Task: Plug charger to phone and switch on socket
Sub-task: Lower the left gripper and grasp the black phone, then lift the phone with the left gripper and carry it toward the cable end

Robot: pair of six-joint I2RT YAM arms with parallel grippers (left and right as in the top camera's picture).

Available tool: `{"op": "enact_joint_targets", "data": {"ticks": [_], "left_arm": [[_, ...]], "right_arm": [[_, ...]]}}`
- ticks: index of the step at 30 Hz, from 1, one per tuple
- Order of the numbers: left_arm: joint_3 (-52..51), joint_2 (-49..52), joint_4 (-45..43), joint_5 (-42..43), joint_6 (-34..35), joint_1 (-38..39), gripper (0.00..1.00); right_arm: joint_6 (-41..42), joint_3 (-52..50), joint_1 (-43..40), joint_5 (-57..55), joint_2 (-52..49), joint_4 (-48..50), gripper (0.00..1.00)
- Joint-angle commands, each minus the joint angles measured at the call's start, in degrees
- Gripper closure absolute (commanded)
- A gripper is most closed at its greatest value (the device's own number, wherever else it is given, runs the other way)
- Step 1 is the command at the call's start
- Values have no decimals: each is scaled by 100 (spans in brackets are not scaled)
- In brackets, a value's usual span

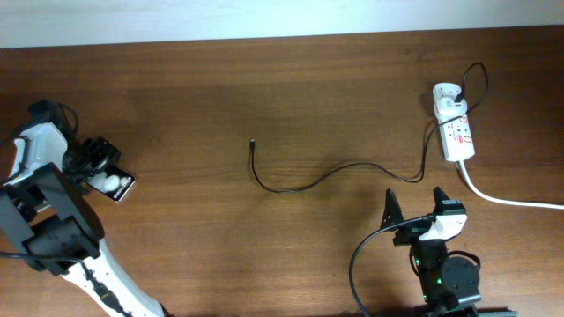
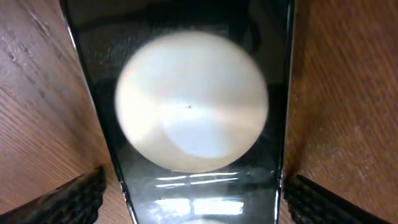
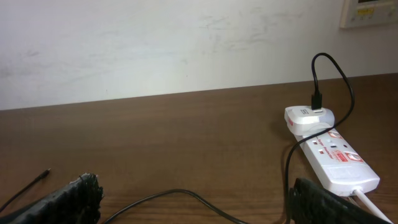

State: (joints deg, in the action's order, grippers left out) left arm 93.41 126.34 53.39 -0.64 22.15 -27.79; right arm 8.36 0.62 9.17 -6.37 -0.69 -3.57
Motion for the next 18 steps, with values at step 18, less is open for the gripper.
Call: {"op": "enact_joint_targets", "data": {"ticks": [18], "left_arm": [[363, 479, 208, 457, -103, 2, 23]], "right_arm": [[-42, -31, -20, -11, 48, -48, 2]]}}
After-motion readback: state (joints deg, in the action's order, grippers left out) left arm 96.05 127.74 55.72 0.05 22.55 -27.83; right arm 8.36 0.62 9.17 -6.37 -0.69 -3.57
